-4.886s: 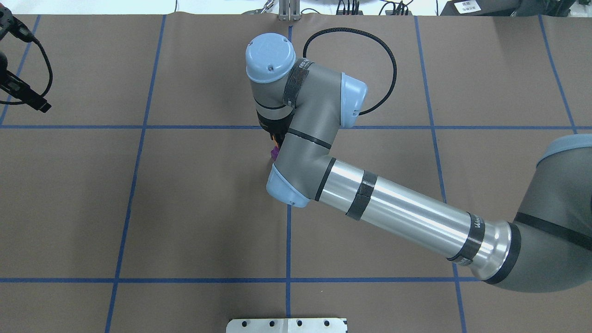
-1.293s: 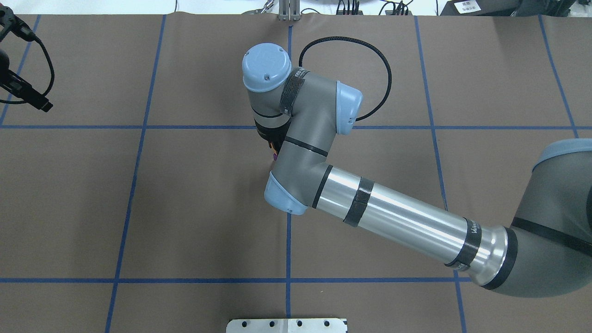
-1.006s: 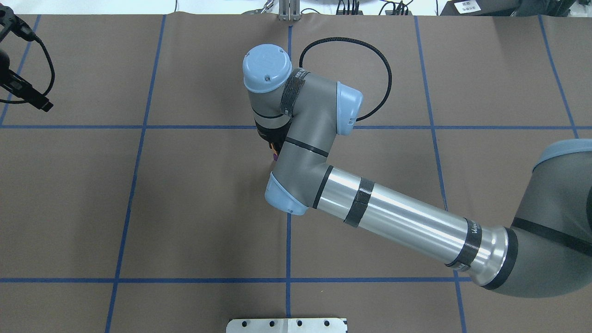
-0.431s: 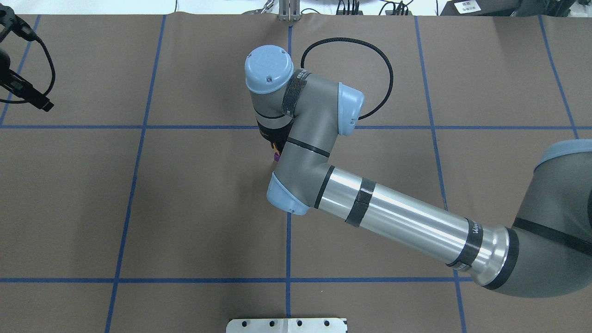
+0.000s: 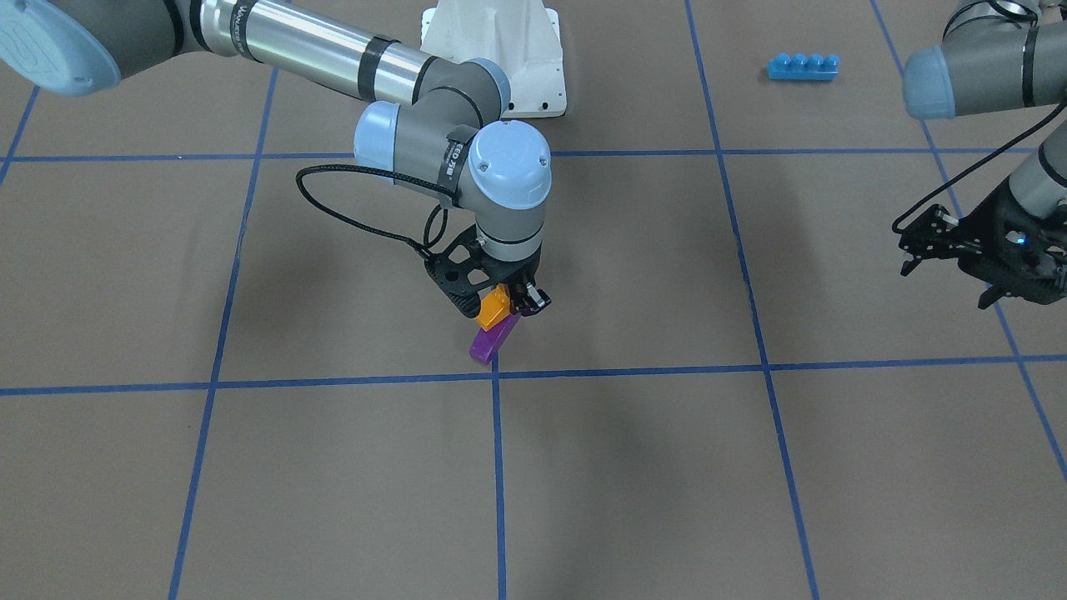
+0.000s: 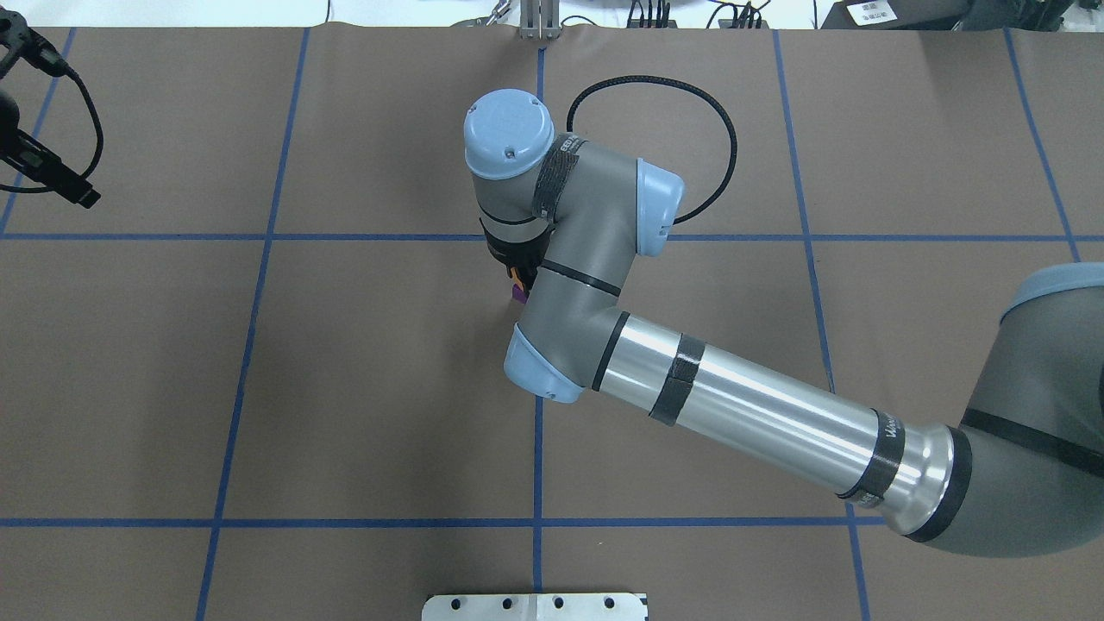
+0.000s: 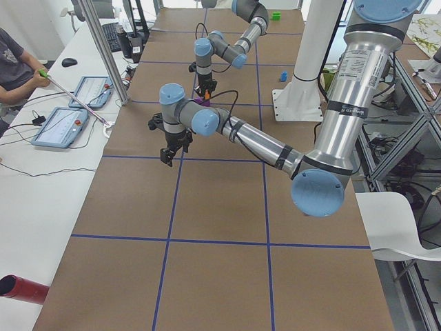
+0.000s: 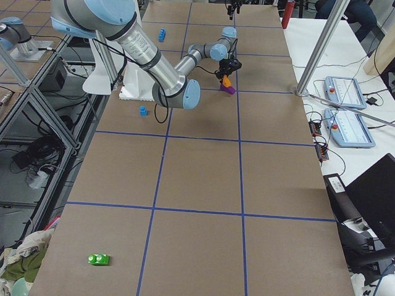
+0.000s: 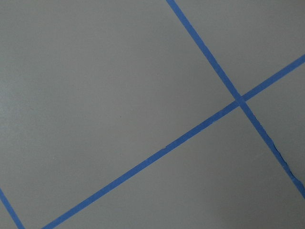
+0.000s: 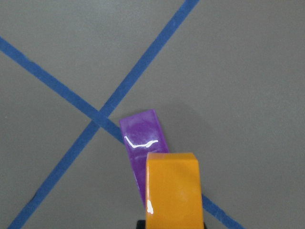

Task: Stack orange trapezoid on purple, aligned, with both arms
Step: 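Align and lower the orange trapezoid onto the purple one with the right gripper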

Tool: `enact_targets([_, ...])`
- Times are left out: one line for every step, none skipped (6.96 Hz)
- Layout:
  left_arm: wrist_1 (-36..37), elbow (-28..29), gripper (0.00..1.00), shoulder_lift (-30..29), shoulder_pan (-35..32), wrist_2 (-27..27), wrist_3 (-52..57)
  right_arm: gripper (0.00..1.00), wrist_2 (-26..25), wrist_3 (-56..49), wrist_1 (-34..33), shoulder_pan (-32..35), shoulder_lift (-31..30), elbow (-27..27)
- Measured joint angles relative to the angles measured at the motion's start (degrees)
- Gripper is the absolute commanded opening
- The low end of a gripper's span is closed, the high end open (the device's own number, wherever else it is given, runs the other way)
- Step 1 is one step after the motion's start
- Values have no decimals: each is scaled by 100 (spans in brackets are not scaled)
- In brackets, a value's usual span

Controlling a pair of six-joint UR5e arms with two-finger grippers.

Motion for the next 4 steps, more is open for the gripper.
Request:
enact_targets([2, 0, 100, 0, 0, 2, 0, 0, -1, -24, 38, 1, -21, 0])
enact_targets([0, 0, 100, 0, 0, 4, 0, 0, -1, -56, 61, 0, -44, 0])
enact_targets([-1, 0, 100, 0, 0, 2, 0, 0, -1, -83, 70, 0, -54, 0])
enact_targets([-2, 0, 100, 0, 0, 1, 0, 0, -1, -95, 74, 0, -59, 0])
